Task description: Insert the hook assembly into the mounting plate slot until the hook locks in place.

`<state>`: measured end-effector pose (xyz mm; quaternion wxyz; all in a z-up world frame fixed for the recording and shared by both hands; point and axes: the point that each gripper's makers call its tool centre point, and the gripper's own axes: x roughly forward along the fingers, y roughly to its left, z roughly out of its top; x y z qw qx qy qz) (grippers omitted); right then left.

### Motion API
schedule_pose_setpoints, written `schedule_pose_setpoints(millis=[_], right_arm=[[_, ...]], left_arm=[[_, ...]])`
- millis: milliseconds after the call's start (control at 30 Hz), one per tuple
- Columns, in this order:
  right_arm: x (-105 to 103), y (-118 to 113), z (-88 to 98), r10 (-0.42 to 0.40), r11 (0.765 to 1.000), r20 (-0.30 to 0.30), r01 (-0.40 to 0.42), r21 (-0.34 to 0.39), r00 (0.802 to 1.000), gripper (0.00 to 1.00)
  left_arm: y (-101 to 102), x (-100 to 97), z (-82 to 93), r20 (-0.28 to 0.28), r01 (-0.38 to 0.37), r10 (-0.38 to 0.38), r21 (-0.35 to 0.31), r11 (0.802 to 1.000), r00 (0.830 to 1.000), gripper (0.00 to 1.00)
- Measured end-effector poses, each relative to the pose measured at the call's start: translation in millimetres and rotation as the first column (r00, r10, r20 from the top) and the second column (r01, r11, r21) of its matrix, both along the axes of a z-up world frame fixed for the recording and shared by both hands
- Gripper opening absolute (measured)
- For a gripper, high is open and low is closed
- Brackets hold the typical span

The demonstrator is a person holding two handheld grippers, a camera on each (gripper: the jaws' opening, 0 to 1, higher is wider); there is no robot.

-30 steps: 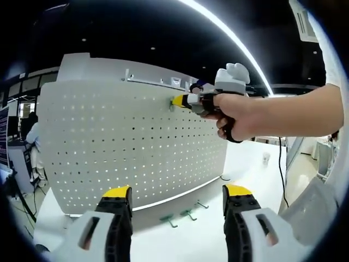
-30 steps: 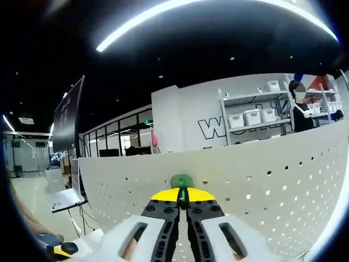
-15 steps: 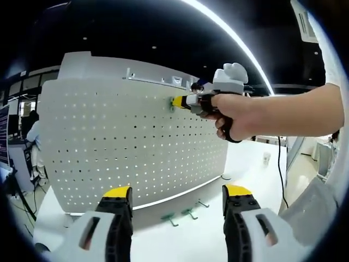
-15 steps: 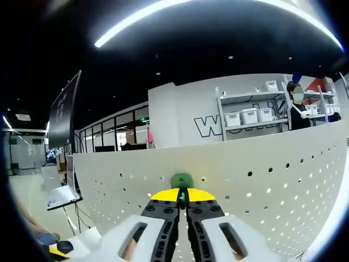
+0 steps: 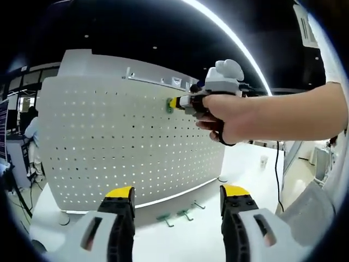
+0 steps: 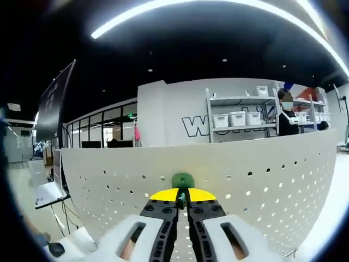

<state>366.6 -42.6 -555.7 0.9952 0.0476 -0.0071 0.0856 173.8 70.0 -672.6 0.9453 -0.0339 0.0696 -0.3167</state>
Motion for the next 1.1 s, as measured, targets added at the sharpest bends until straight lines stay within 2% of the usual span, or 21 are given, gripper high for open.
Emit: schedule_pose_setpoints(millis=[200,333,567,667,733,767,900,933,1000,1100], right_arm=[[-3,-3,1.5,-0.028,0.999,0.011,0.027,0.045,1.000,0.05],[-3,-3,2.3,-0.021,0.999,0.004,0.021,0.034,1.000,0.05],[-4,2,1.2,0.008,0.999,0.002,-0.009,0.039,1.000,0.10],[-6,6,0.2,0.062,0.995,0.030,-0.064,0.081,0.998,0.15],[-8,6,-5.3,0.075,0.994,0.014,-0.076,0.081,0.997,0.16],[-10,7,-4.7,0.087,0.992,0.028,-0.089,0.089,0.996,0.18],[-14,7,-6.3,0.116,0.990,0.039,-0.119,0.077,0.992,0.25],[-15,9,-5.3,0.145,0.985,0.053,-0.149,0.086,0.988,0.28],[-17,9,-6.0,0.168,0.984,0.059,-0.171,0.049,0.984,0.32],[-20,7,-4.4,0.205,0.977,0.077,-0.208,0.038,0.976,0.38]], left_arm=[[3,-2.6,-0.2,0.001,-0.001,0.001,-0.003,1.000,1.000,0.65],[4,-1.9,-1.1,-0.001,-0.010,0.010,-0.005,1.000,1.000,0.65],[2,-2.2,-0.1,0.004,-0.005,0.005,-0.002,1.000,1.000,0.65],[2,-2.5,-0.5,0.003,-0.007,0.007,-0.001,1.000,1.000,0.65],[2,-2.5,-0.1,0.003,-0.007,0.007,-0.002,1.000,1.000,0.65],[2,-2.3,0.1,0.004,-0.008,0.008,-0.002,1.000,1.000,0.65],[1,-2.2,2.2,0.009,-0.007,0.007,-0.001,1.000,1.000,0.65],[0,-2.5,2.6,0.010,-0.005,0.005,0.000,1.000,1.000,0.65],[0,-2.3,2.5,0.011,-0.006,0.006,0.004,1.000,1.000,0.65],[0,-1.9,3.3,0.012,-0.007,0.007,0.003,1.000,1.000,0.65]])
